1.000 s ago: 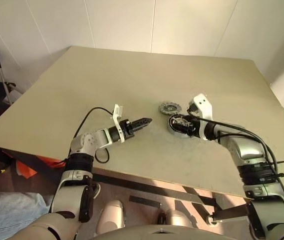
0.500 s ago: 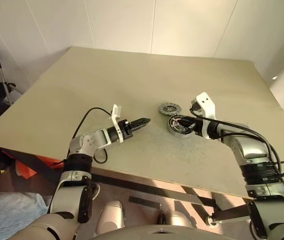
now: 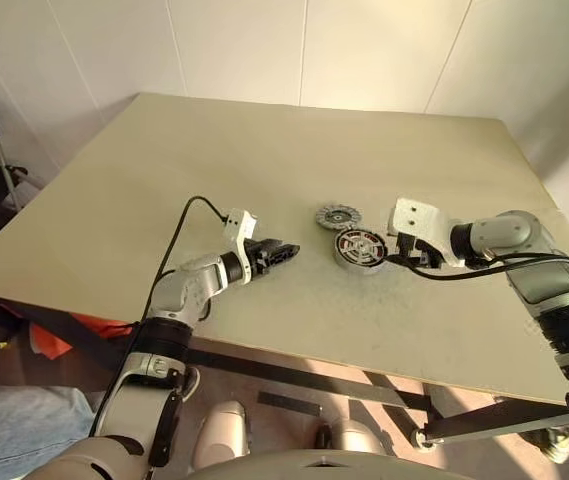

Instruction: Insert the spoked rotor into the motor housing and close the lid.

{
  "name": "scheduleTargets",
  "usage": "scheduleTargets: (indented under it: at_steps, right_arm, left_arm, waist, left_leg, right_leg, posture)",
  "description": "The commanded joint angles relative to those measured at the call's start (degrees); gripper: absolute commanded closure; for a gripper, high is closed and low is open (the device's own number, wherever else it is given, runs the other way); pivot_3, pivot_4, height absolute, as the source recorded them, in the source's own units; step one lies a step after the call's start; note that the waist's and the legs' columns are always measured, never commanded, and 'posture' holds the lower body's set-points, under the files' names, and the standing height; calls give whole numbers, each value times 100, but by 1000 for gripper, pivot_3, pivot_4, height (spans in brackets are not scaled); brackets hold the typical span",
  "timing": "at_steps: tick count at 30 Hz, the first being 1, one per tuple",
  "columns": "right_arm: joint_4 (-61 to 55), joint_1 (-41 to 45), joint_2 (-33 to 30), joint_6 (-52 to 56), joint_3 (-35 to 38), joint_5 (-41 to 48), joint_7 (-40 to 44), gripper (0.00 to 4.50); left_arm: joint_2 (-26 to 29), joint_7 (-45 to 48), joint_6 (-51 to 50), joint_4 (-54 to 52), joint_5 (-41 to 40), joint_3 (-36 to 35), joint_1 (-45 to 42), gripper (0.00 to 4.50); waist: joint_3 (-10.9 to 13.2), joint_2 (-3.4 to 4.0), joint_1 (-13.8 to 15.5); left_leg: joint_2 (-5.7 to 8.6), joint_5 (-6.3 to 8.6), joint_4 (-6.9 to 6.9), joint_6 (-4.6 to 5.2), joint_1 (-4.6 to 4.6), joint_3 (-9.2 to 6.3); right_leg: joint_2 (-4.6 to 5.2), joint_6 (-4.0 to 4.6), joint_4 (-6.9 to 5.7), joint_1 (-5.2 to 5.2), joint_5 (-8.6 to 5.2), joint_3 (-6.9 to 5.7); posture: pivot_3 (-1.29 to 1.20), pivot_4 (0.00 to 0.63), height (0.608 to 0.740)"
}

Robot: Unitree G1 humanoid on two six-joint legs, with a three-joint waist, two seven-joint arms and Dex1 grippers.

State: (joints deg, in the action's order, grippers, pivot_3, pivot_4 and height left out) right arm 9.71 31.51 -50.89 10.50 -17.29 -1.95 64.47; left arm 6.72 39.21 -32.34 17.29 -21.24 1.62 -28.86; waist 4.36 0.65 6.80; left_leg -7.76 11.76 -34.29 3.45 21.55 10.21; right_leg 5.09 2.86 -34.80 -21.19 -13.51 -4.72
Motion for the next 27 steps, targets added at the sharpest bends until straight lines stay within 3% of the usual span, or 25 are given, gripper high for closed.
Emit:
scheduleTargets:
  at_steps: [1, 9, 21, 24, 27]
  right_arm:
    - [5, 170, -69, -474, -106, -174, 368, 2009]
    - [-166, -44, -8, -646, -161, -248, 733, 2009]
    - [525, 31, 475, -687, -298, -725, 404, 2009]
    - [632, 86, 519, -676, -308, -765, 401, 2597]
    - [689, 119, 534, -681, -314, -807, 412, 3678]
  left_arm:
    - [56, -165, 261, -408, 132, 27, 131, 1466]
    - [103, -293, 188, -704, 132, 60, 506, 1466]
    - [93, -324, 147, -699, 141, 192, 418, 1466]
    - [100, -332, 146, -702, 141, 201, 430, 1466]
    - [106, -358, 154, -707, 139, 197, 441, 1466]
  waist:
    - [0, 0, 4]
    - [0, 0, 17]
    - [-2, -1, -92]
    - [-2, -1, -120]
    - [-2, -1, -111]
  left_leg:
    - [0, 1, 0, 2, 1, 0]
    - [-1, 7, -19, 12, 13, -1]
    - [-4, 17, -33, -10, -50, -2]
    - [-4, 16, -37, -11, -50, -2]
    - [-3, 16, -41, -11, -48, -3]
  right_leg:
    - [0, 0, 0, 0, 0, 0]
    - [0, 1, -3, -2, 0, 0]
    - [0, 3, -13, 56, 2, 0]
    - [0, 2, -12, 57, 2, 1]
    - [0, 3, -12, 59, 2, 2]
  posture:
    - [0, 0, 740]
    - [0, 0, 740]
    - [0, 0, 740]
    - [0, 0, 740]
    - [0, 0, 740]
